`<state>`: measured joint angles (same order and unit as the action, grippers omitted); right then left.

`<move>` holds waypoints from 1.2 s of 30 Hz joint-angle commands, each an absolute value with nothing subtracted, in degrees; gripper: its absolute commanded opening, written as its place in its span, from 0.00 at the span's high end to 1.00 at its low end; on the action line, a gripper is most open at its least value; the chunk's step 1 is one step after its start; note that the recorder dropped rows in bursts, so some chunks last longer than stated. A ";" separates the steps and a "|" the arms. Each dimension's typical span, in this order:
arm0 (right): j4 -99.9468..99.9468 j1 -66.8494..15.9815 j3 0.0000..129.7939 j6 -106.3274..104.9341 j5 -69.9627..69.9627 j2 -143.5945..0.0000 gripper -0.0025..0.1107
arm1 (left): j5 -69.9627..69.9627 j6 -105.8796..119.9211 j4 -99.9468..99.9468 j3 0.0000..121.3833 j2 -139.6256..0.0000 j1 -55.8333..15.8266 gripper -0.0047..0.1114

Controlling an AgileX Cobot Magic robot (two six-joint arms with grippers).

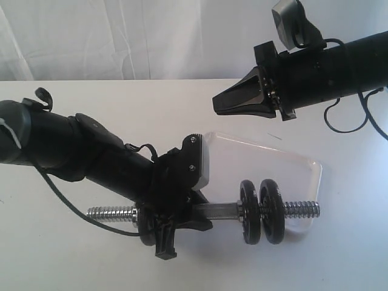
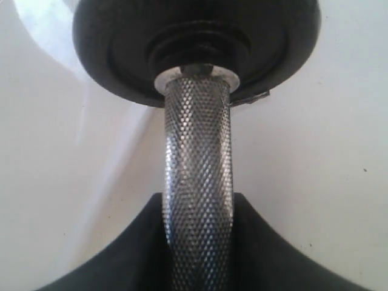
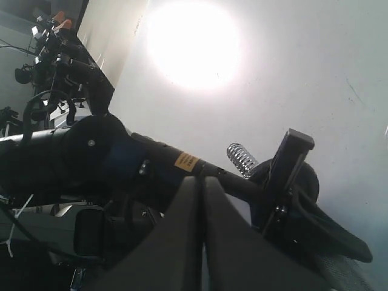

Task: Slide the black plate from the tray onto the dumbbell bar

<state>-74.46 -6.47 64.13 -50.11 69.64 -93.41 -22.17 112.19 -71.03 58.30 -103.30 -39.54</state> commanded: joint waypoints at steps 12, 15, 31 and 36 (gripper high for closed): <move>-74.61 -6.24 63.88 -50.07 69.96 -92.99 0.98 | -31.63 120.93 -70.97 67.40 -103.05 -42.81 0.96; -74.61 -6.24 63.88 -50.07 69.96 -92.99 0.98 | -31.17 120.93 -69.46 67.50 -103.37 -42.96 0.96; -74.61 -6.24 63.88 -50.07 69.96 -92.99 0.98 | -29.53 120.93 -63.64 67.50 -103.37 -42.96 0.96; -74.51 -6.24 63.88 -50.07 69.96 -92.99 0.98 | -29.66 120.93 -63.64 67.50 -103.37 -42.96 0.96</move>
<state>-74.46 -6.39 64.13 -50.11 69.64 -93.41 -25.37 112.19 -53.81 64.62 -107.37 -42.69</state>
